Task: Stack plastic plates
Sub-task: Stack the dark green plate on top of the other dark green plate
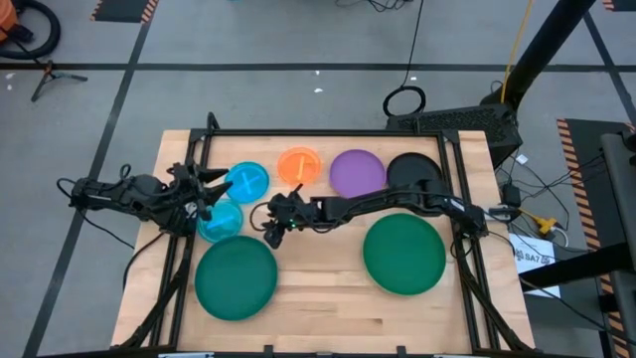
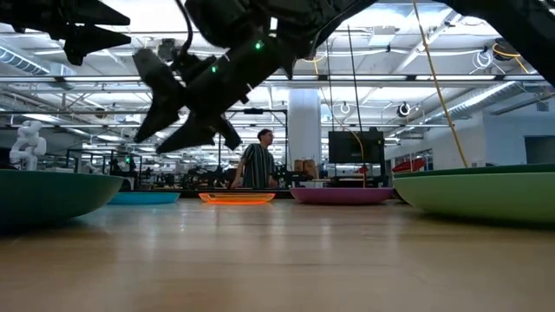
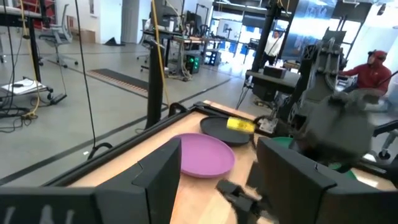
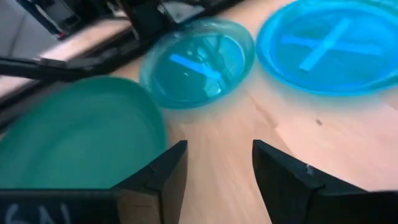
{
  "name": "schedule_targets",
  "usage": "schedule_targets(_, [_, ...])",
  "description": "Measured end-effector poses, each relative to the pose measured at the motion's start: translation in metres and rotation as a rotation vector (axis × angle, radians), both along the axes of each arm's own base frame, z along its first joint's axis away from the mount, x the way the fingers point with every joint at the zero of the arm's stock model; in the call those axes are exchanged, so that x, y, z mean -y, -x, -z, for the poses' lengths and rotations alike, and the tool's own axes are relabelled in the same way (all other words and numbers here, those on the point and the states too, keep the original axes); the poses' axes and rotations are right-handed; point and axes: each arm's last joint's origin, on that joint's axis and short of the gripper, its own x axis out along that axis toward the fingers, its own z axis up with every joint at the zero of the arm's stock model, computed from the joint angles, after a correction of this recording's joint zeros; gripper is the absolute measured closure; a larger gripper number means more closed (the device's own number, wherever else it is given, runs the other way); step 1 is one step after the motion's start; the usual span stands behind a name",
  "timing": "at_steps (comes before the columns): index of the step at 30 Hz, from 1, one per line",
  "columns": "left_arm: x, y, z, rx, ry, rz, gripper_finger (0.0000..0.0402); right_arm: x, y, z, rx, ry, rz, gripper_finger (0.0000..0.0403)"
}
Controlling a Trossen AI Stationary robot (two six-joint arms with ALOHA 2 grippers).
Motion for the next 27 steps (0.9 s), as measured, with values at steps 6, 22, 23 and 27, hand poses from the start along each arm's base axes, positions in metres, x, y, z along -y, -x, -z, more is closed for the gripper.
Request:
schedule_targets(6, [0.0,0.0,0.001,-0.003,0.007,0.0,0.0188,-0.001,0.003,0.01,-0.075,0.007,-0.003,0.0229])
schedule_targets(22, [0.0,0.0,0.001,-0.005,0.009,0.0,0.0188,-0.006,-0.001,0.003,0.013,-0.004,-0.007,0.0232])
schedule_targets(23, [0.0,0.0,0.001,-0.005,0.009,0.0,0.0188,-0.008,-0.002,0.002,0.029,-0.003,-0.012,0.0232])
schedule_targets(27, [0.0,0.0,0.001,-0.004,0.009,0.0,0.0188,-0.017,-0.005,-0.004,0.092,0.012,-0.045,0.0232])
